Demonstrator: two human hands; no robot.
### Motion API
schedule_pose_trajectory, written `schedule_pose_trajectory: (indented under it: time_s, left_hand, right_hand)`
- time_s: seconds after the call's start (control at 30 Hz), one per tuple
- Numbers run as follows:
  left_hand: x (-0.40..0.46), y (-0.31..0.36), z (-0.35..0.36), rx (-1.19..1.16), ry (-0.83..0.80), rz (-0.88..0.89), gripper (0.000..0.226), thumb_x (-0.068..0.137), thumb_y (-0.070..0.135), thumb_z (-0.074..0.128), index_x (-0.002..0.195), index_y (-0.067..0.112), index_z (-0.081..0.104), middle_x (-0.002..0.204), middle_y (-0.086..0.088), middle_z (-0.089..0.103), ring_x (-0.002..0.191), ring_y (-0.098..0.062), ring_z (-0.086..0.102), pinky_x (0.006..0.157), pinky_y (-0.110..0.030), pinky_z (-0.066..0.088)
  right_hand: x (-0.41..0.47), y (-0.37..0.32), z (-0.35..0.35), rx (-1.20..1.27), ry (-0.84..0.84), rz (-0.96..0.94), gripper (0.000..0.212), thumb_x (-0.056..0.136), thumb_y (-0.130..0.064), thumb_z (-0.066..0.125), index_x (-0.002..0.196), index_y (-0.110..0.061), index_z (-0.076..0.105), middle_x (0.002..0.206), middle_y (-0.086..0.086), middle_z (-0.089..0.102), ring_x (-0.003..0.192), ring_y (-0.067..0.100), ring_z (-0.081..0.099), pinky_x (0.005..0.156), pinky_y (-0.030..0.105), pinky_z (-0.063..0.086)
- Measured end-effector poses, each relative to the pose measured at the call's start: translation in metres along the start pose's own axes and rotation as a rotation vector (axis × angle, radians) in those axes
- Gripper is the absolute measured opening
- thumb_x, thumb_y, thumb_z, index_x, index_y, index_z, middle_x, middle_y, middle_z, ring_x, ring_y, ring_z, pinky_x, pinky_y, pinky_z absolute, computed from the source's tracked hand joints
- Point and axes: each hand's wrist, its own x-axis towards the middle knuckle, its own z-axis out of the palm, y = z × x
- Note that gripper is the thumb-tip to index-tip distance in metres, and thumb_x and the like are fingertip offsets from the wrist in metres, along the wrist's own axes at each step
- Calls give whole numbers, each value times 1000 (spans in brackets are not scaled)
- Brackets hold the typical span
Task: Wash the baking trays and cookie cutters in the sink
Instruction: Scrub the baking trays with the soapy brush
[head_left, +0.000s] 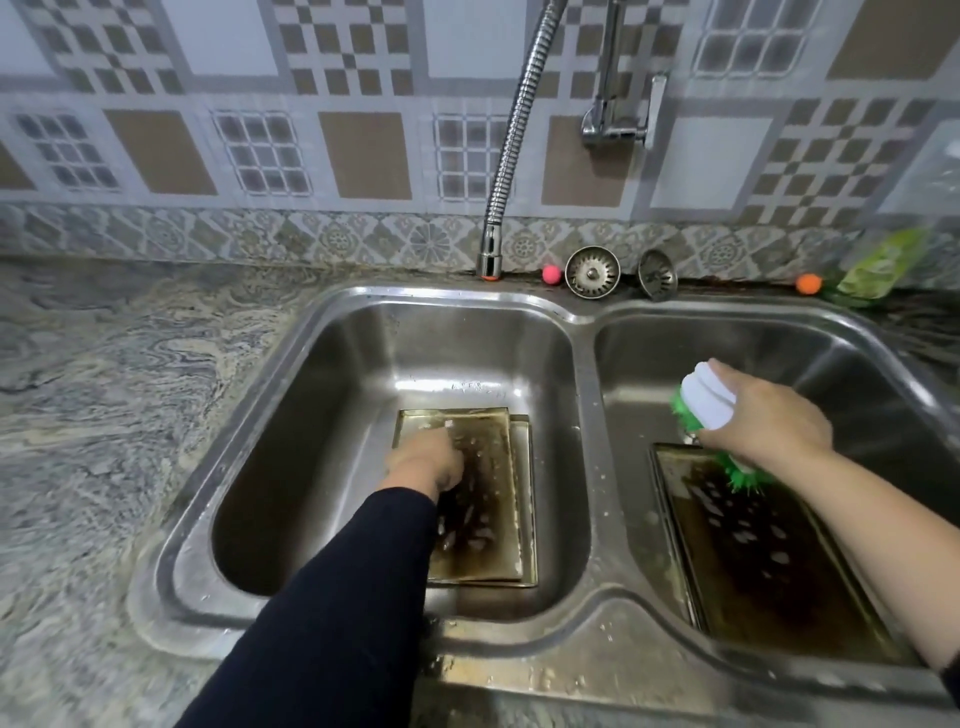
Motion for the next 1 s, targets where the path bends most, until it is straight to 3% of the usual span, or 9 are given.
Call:
schedule_pose_trajectory:
  time_s: [0.1,0.37,0.53,0.7,0.87,1.0]
  left_hand:
    - [-6,45,-20,138,79,145,32,93,23,48,123,23,59,120,-2,62,107,-25,61,80,-34,49]
    - [-50,188,-27,178,310,446,32,95,27,42,122,21,58,120,-7,63,111,-31,58,86,-37,43]
    - [-65,236,35,57,25,408,29,93,19,46,119,17,58,114,-8,65,100,-29,64,77,-36,50]
    - [-72,252,93,-61,-261,244,32,91,33,52,122,26,52,117,-2,62,104,-22,61,92,-39,49]
    - [-68,263,126,-146,-271,143,40,93,37,46,132,28,40,122,-6,58,106,-24,58,95,-38,46]
    - [-64,261,136,-271,-248,76,33,94,37,48,126,31,47,107,0,59,86,-14,55,84,-33,45]
  right_hand:
    - [-5,13,-3,-6,-52,-6,88,71,-40,73,146,-42,27,137,-3,54,118,25,55,88,35,50]
    - [-6,92,-33,65,-120,33,75,63,-41,73,134,-43,49,137,0,54,117,21,57,93,34,49]
    - [7,154,-75,37,-43,53,64,74,-37,72,135,-35,51,133,-1,58,114,22,58,82,28,44]
    - [30,226,-114,90,80,88,65,74,-39,72,135,-33,52,135,2,56,117,25,57,93,33,48]
    - [61,282,-102,130,146,146,70,73,-33,70,139,-32,46,137,5,53,116,29,56,91,36,49]
    - [81,305,-69,163,101,188,73,75,-39,70,142,-35,41,136,7,48,119,31,52,89,37,49]
